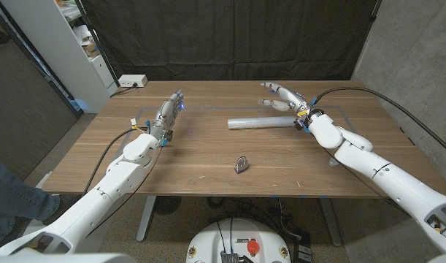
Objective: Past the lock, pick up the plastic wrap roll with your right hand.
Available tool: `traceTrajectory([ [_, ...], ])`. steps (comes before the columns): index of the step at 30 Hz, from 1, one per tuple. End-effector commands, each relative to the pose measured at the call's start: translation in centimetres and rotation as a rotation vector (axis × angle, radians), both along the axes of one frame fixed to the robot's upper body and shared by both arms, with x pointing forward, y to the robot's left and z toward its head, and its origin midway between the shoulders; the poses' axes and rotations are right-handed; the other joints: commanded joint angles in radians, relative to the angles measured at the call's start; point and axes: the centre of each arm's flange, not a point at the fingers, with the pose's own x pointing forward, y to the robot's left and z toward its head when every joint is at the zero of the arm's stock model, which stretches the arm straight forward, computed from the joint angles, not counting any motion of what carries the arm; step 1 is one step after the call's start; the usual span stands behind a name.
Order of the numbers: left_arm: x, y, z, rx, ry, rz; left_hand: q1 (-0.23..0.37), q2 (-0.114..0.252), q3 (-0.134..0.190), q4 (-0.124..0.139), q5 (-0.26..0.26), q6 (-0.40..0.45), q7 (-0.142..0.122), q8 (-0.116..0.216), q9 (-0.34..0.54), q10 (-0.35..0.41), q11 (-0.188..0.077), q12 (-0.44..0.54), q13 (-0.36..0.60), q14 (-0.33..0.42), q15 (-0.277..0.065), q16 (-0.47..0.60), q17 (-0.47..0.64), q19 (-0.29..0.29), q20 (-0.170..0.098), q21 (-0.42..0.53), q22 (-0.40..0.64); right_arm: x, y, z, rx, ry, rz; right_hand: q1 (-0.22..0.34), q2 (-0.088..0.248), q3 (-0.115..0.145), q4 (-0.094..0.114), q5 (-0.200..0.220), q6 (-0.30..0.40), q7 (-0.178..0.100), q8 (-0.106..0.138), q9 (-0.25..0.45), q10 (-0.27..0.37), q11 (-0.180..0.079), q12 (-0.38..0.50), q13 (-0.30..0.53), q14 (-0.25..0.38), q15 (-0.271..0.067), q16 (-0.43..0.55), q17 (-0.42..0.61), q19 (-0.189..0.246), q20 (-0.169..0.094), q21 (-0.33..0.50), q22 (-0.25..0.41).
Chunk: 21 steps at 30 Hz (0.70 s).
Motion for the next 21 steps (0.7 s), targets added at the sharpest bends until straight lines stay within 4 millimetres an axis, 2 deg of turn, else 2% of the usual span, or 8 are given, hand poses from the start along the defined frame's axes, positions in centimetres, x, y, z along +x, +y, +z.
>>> traceTrajectory([
  [1, 0.0, 0.0, -0.2, -0.004, 0.0, -0.001, 0.001, 0.01, 0.004, -0.006, -0.002, 0.007, -0.002, 0.0, 0.004, 0.004, 0.001, 0.005, 0.005, 0.003, 0.001, 0.002, 0.004, -0.003, 0.012, -0.002, 0.003, -0.2, 0.5, 0.0, -0.045, -0.02, -0.027, 0.016, 0.001, 0.006, 0.004, -0.002, 0.014, -0.015, 0.008, 0.005, 0.027, 0.0, 0.013, 0.004, 0.015, -0.006, 0.008, 0.004, -0.008, 0.006, -0.008, 0.002],
  [13, 0.0, 0.0, -0.3, -0.003, 0.003, -0.005, 0.001, 0.012, 0.003, -0.007, -0.003, 0.009, -0.003, -0.001, 0.004, 0.007, 0.001, 0.006, 0.005, 0.005, 0.0, 0.003, 0.004, -0.005, 0.016, -0.006, 0.004, -0.1, 1.2, -0.3, -0.121, -0.037, -0.068, 0.016, 0.0, 0.007, 0.007, -0.005, 0.025, -0.025, 0.012, 0.007, 0.035, -0.003, 0.014, 0.004, 0.051, -0.018, 0.021, 0.004, -0.01, 0.012, -0.016, 0.003],
  [14, 0.0, 0.0, -0.2, -0.002, 0.002, -0.004, 0.001, 0.012, 0.003, -0.007, -0.003, 0.01, -0.004, 0.0, 0.004, 0.007, 0.001, 0.006, 0.005, 0.006, 0.001, 0.003, 0.004, -0.005, 0.017, -0.007, 0.004, -0.1, 1.3, -0.3, -0.13, -0.037, -0.072, 0.016, 0.0, 0.008, 0.008, -0.006, 0.028, -0.027, 0.013, 0.007, 0.039, -0.013, 0.015, 0.004, 0.058, -0.017, 0.023, 0.004, -0.011, 0.013, -0.018, 0.003],
  [17, 0.0, 0.0, -0.2, -0.002, -0.001, -0.003, 0.001, 0.013, 0.003, -0.007, -0.003, 0.01, -0.003, -0.001, 0.004, 0.007, 0.004, 0.006, 0.006, 0.009, 0.001, 0.004, 0.004, -0.005, 0.015, -0.008, 0.004, -0.1, 1.5, -0.3, -0.149, -0.038, -0.085, 0.016, 0.0, 0.009, 0.01, -0.008, 0.047, -0.035, 0.019, 0.008, 0.053, -0.015, 0.019, 0.004, 0.072, -0.022, 0.027, 0.004, -0.014, 0.015, -0.022, 0.003],
  [18, 0.0, 0.0, -0.2, -0.003, 0.0, -0.003, 0.001, 0.013, 0.003, -0.007, -0.003, 0.01, -0.002, -0.001, 0.004, 0.008, 0.004, 0.007, 0.006, 0.009, 0.002, 0.004, 0.004, -0.005, 0.014, -0.008, 0.004, -0.1, 1.6, -0.3, -0.154, -0.04, -0.087, 0.016, 0.0, 0.01, 0.01, -0.008, 0.054, -0.036, 0.021, 0.008, 0.057, -0.012, 0.02, 0.004, 0.076, -0.023, 0.028, 0.004, -0.022, 0.015, -0.026, 0.003],
  [21, 0.1, 0.0, -0.2, -0.004, 0.002, -0.003, 0.001, 0.013, 0.003, -0.007, -0.003, 0.011, -0.002, -0.001, 0.004, 0.008, 0.005, 0.006, 0.006, 0.008, 0.002, 0.003, 0.004, -0.005, 0.012, -0.009, 0.004, 0.0, 1.7, -0.3, -0.159, -0.039, -0.091, 0.015, -0.001, 0.012, 0.013, -0.011, 0.071, -0.039, 0.025, 0.009, 0.079, -0.027, 0.024, 0.004, 0.103, -0.021, 0.034, 0.003, -0.053, 0.026, -0.04, 0.002],
])
